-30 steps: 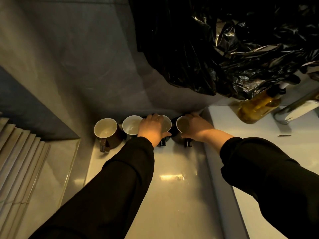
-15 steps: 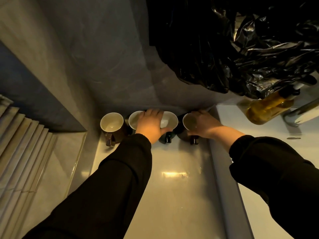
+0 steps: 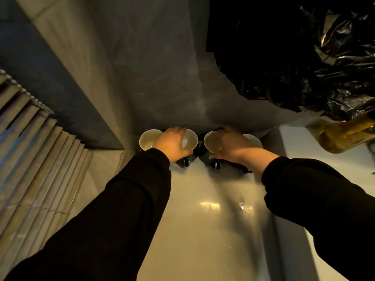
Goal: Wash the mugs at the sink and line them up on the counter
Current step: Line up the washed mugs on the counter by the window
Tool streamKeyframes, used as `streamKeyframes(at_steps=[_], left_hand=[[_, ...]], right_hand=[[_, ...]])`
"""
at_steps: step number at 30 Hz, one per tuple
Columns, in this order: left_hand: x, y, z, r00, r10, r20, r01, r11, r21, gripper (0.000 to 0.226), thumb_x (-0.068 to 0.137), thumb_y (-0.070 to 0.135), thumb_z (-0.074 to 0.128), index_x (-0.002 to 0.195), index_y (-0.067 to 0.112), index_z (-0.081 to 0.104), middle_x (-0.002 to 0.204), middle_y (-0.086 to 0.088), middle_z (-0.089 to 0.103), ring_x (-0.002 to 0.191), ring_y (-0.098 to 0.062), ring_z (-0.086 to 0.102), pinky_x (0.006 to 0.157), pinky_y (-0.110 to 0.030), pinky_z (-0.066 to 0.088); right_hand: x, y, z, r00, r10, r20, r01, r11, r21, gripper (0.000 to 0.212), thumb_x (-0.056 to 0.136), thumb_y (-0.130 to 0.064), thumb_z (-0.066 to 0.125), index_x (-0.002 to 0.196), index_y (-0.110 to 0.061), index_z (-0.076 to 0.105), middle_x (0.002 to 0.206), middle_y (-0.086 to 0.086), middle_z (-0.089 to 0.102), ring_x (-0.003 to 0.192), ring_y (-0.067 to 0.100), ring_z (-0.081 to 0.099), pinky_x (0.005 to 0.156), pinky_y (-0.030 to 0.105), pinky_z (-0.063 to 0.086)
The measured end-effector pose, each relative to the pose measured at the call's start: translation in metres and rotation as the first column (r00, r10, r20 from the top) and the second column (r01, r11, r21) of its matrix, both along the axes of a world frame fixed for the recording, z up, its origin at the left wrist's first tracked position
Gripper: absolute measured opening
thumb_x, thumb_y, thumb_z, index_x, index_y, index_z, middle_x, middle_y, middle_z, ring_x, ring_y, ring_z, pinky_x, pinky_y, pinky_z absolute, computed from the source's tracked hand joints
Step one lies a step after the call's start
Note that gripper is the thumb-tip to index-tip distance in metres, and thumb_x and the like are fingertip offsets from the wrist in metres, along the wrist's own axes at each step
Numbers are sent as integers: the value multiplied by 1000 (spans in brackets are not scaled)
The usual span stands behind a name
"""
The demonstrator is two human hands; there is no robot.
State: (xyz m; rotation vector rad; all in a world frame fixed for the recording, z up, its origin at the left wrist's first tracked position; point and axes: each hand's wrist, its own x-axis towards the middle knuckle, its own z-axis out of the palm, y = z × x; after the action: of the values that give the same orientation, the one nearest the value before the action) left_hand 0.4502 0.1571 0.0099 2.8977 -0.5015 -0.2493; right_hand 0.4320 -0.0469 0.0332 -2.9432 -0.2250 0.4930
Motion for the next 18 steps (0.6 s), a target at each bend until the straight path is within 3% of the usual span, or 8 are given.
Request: streamKeyframes(at_steps=[10,18], left_hand=[[3,5,2,999,-45,-5,45,995,-88,77,78,45,70,142,19,37,140,-3,48,124,-23,48,103,-39,40],[0,6,4,998,-57,-16,56,997,-61,79,79,46,69,144,19,33,142,-3,45,126,-23,45,104,-39,38]], right_hand=[[1,-5,-2,1000,15,14,-16,999,32,87,69,-49,79,138,-11,41,143,8,40,121,25,50,100,32,41],[0,-5,-5,999,-5,33,4,999,54,86,68,-47,80,137,-13,43,142,7,41,120,26,51,99,35,44]])
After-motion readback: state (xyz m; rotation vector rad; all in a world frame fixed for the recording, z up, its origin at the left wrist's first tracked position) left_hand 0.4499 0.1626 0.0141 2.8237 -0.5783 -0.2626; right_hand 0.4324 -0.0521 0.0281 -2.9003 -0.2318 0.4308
